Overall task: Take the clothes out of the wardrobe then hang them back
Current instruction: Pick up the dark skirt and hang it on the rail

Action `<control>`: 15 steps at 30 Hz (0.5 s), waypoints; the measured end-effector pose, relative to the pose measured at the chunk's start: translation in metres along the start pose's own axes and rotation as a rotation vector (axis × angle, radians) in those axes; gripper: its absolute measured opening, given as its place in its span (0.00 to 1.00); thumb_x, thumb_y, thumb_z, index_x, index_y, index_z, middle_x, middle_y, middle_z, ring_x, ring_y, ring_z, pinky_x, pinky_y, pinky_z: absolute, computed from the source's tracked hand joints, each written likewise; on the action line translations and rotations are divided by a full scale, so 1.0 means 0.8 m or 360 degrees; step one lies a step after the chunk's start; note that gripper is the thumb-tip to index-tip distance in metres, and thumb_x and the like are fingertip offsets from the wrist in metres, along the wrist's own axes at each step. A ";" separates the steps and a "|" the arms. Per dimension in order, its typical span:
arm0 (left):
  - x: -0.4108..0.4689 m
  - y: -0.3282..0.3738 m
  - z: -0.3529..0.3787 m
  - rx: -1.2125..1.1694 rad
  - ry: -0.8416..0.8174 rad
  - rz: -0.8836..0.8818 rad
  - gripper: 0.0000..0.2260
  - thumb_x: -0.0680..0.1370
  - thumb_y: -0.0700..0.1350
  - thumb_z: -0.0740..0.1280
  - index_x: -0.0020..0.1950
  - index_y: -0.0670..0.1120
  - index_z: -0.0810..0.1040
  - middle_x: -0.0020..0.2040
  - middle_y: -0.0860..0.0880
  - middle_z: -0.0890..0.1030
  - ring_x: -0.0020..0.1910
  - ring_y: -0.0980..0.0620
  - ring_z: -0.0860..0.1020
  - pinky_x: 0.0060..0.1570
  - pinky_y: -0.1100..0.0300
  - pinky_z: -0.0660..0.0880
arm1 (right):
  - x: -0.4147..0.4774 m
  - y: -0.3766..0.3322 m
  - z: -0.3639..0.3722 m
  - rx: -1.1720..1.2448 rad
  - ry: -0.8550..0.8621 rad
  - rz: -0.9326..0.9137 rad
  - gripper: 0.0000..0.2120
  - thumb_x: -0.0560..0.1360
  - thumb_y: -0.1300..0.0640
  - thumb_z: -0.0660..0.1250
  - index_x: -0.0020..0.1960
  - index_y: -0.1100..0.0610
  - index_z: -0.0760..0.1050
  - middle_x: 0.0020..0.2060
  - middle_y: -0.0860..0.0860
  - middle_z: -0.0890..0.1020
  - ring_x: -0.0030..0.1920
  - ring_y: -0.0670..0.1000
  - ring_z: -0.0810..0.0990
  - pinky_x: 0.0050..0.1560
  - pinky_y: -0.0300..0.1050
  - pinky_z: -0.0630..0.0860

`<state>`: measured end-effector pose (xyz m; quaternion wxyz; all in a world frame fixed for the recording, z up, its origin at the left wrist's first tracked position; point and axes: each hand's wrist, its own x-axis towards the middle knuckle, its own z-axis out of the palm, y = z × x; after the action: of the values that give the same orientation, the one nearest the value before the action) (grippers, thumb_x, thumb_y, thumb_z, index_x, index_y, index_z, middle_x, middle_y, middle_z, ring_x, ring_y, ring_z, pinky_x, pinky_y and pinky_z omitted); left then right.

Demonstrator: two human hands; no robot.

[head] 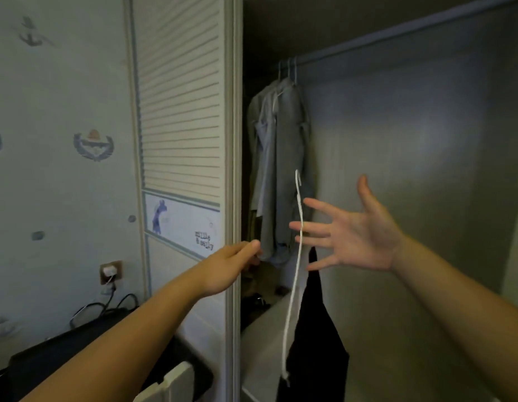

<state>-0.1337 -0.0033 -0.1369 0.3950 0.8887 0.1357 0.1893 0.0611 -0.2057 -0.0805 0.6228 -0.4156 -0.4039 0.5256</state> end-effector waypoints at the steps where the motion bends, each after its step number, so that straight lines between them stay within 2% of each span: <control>1: 0.015 0.002 -0.004 -0.0091 -0.0126 -0.0022 0.31 0.74 0.70 0.50 0.65 0.54 0.76 0.59 0.53 0.81 0.60 0.54 0.78 0.59 0.57 0.73 | 0.005 -0.009 -0.005 -0.0018 0.0054 -0.0035 0.49 0.64 0.16 0.49 0.77 0.43 0.60 0.71 0.62 0.70 0.75 0.62 0.60 0.66 0.80 0.53; 4: 0.057 0.006 -0.019 -0.0273 -0.0359 -0.0021 0.30 0.75 0.71 0.49 0.65 0.56 0.76 0.56 0.53 0.84 0.56 0.53 0.82 0.61 0.51 0.75 | 0.023 -0.034 -0.020 -0.0066 0.0208 -0.0136 0.49 0.63 0.16 0.48 0.76 0.42 0.60 0.70 0.61 0.72 0.75 0.62 0.62 0.66 0.79 0.56; 7: 0.092 0.013 -0.036 -0.0358 -0.0471 0.0041 0.27 0.79 0.68 0.49 0.65 0.55 0.76 0.56 0.52 0.85 0.55 0.53 0.83 0.55 0.55 0.77 | 0.050 -0.054 -0.041 -0.0073 0.0358 -0.0212 0.50 0.61 0.16 0.51 0.76 0.42 0.61 0.70 0.62 0.72 0.74 0.63 0.63 0.64 0.80 0.58; 11: 0.146 0.017 -0.051 -0.0351 -0.0415 0.0212 0.15 0.83 0.57 0.56 0.64 0.53 0.75 0.54 0.50 0.85 0.50 0.53 0.84 0.41 0.66 0.78 | 0.087 -0.080 -0.065 -0.0078 0.0530 -0.0311 0.51 0.62 0.17 0.52 0.77 0.44 0.59 0.71 0.63 0.70 0.74 0.65 0.63 0.64 0.81 0.56; 15: 0.211 0.027 -0.059 -0.0411 -0.0296 0.0298 0.12 0.85 0.49 0.54 0.61 0.50 0.76 0.50 0.46 0.85 0.45 0.50 0.84 0.34 0.63 0.76 | 0.120 -0.122 -0.079 -0.0131 0.0654 -0.0368 0.51 0.62 0.17 0.51 0.78 0.44 0.58 0.70 0.64 0.71 0.74 0.65 0.62 0.65 0.80 0.56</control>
<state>-0.0022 0.0794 -0.0529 0.4974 0.8530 -0.0101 0.1580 0.1638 -0.1261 -0.0027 0.7305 -0.4898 -0.3347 0.3382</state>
